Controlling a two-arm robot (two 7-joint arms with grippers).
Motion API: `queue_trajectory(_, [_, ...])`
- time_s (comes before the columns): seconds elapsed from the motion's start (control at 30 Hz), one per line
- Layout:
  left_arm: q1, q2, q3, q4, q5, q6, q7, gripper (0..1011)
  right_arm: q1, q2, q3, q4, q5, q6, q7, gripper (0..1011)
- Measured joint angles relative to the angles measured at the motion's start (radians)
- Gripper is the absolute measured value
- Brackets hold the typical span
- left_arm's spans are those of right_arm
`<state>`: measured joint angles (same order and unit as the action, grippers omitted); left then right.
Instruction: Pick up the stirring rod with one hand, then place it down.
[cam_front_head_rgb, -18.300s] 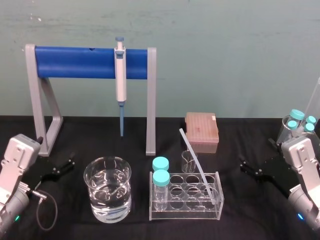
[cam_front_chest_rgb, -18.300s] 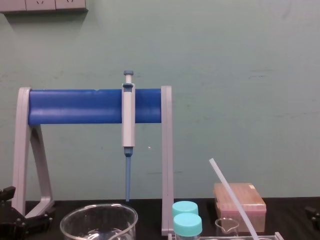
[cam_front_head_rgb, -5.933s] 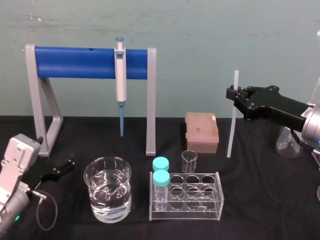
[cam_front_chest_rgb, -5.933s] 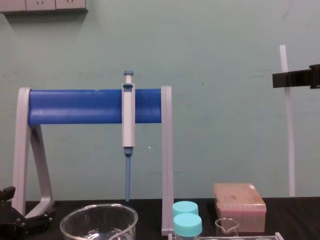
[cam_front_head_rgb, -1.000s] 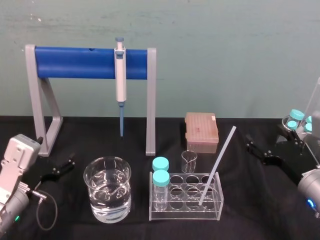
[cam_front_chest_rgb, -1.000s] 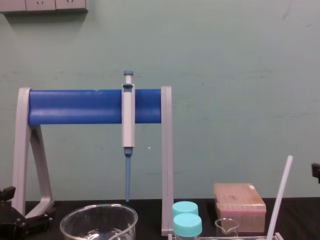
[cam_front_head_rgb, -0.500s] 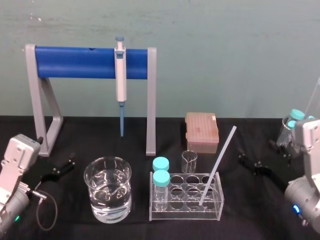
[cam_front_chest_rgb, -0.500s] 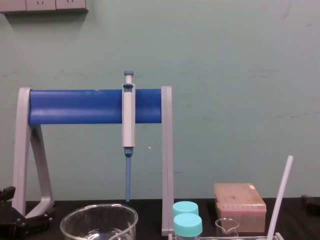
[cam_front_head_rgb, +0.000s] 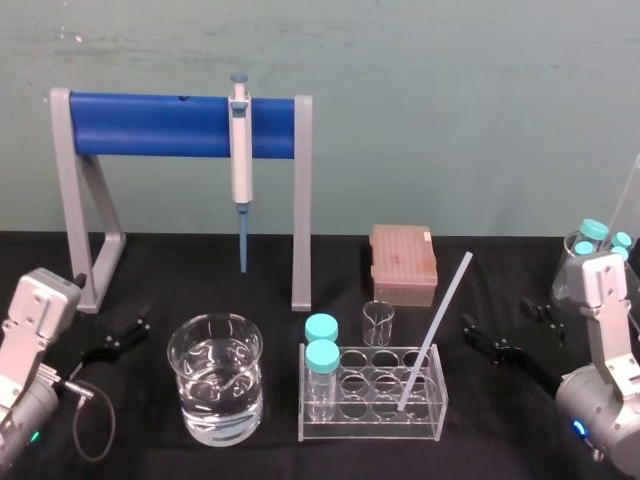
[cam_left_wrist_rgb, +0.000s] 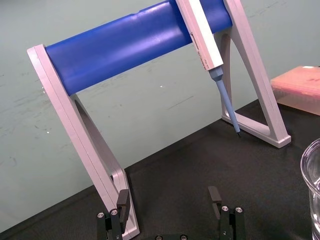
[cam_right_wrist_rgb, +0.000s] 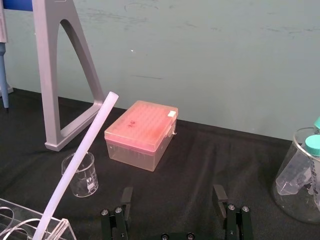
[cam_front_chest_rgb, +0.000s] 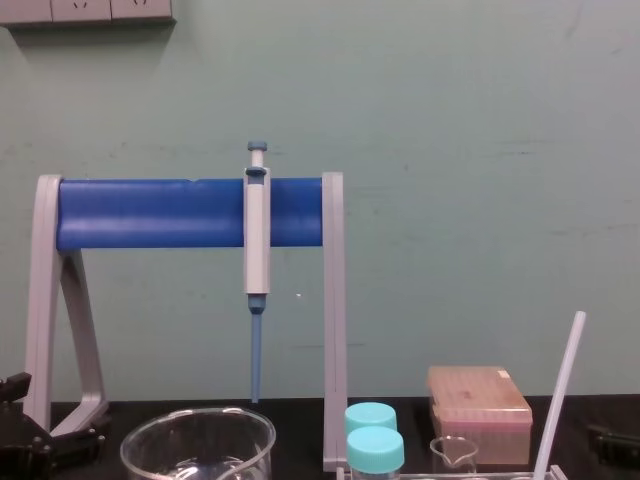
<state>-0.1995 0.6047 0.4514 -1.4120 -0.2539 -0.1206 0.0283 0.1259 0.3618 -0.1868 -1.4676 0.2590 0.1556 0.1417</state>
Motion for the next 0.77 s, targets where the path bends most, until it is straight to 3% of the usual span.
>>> queue_trajectory(0.77, [0.000,0.000,0.000,0.000,0.000,0.000,0.000,1005,-0.003,0.003,0.002,-0.009,0.003,-0.002,-0.006,1003])
